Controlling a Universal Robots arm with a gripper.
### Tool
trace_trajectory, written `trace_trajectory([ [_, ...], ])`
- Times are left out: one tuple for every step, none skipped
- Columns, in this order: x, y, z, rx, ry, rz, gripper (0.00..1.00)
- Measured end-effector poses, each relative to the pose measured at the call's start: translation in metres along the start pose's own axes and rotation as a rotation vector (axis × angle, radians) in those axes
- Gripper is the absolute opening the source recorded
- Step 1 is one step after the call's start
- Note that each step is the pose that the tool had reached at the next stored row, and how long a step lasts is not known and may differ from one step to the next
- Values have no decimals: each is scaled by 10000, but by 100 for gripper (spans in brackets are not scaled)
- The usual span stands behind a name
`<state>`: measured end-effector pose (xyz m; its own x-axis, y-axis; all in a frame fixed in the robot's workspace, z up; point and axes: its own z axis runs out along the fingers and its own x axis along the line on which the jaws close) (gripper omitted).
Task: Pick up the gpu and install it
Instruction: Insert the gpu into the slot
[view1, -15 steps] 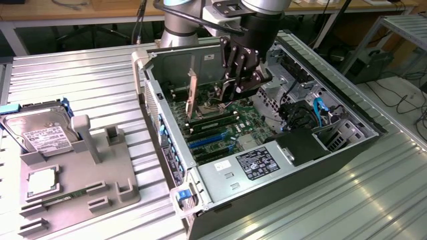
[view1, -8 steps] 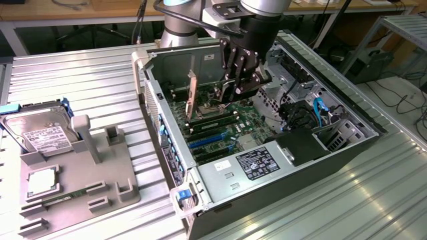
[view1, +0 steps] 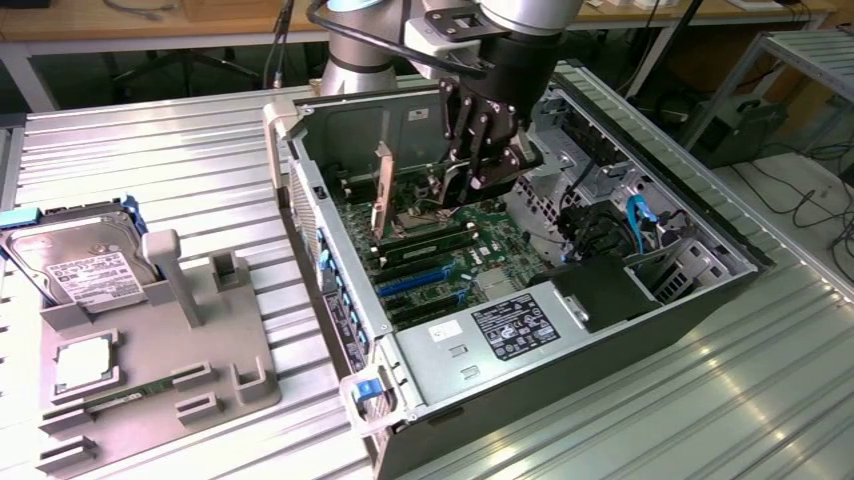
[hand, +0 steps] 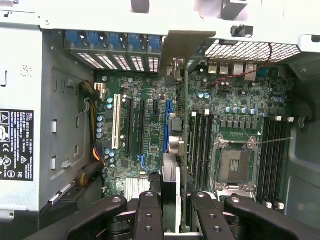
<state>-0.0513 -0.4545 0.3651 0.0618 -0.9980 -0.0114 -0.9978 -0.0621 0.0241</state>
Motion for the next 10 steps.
trace_trajectory([
  [0, 0, 2, -1, 1, 0, 27],
  [0, 0, 6, 0, 0, 1, 27],
  [0, 0, 11, 0, -1, 0, 27],
  [0, 0, 14, -1, 1, 0, 27],
  [0, 0, 18, 0, 0, 0, 27],
  [0, -1, 23, 0, 0, 0, 27],
  [0, -1, 27, 0, 0, 0, 27],
  [0, -1, 31, 0, 0, 0, 27],
  [0, -1, 36, 0, 0, 0, 27],
  [1, -1, 44, 2, 0, 0, 27],
])
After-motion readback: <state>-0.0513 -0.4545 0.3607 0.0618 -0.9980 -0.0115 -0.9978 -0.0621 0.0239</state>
